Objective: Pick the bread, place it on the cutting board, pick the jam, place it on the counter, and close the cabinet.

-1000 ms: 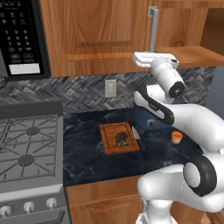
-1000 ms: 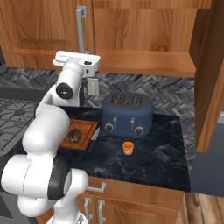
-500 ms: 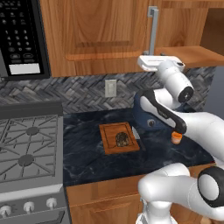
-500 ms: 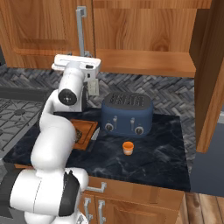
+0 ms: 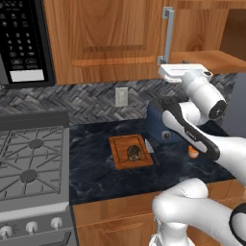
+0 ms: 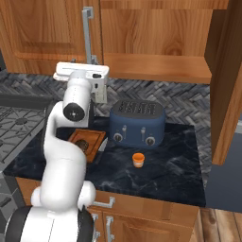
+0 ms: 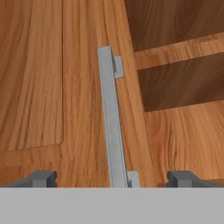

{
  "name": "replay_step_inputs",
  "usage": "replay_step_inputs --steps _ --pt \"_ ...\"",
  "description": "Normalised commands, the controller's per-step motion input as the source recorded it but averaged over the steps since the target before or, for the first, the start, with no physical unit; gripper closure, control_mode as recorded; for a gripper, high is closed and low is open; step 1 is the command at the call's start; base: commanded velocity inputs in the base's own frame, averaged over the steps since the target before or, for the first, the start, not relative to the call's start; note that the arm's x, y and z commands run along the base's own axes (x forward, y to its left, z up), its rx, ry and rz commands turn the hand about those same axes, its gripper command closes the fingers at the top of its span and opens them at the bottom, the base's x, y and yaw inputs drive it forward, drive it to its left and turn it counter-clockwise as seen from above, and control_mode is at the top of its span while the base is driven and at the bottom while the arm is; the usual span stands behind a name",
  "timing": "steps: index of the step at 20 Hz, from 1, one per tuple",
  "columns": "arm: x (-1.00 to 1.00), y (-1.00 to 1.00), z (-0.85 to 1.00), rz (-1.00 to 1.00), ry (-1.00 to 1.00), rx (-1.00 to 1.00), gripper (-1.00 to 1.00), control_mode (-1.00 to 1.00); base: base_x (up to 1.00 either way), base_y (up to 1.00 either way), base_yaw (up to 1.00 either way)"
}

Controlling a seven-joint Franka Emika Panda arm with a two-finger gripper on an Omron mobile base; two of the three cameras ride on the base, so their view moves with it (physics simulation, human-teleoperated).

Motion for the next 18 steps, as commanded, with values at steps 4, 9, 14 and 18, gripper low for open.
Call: replay_step_inputs --steps 4,9,14,18 --pt "-0.33 0.00 0.17 0.00 0.00 0.00 -1.00 -1.00 0.00 0.00 0.00" --pt "-0.29 0.00 0.17 0.00 0.00 0.00 -1.00 -1.00 0.00 0.00 0.00" --pt "-0.32 0.00 0.17 0.00 0.01 0.00 -1.00 -1.00 0.00 0.00 0.00" --pt "-0.30 0.00 0.15 0.00 0.02 0.00 -1.00 -1.00 0.00 0.00 0.00"
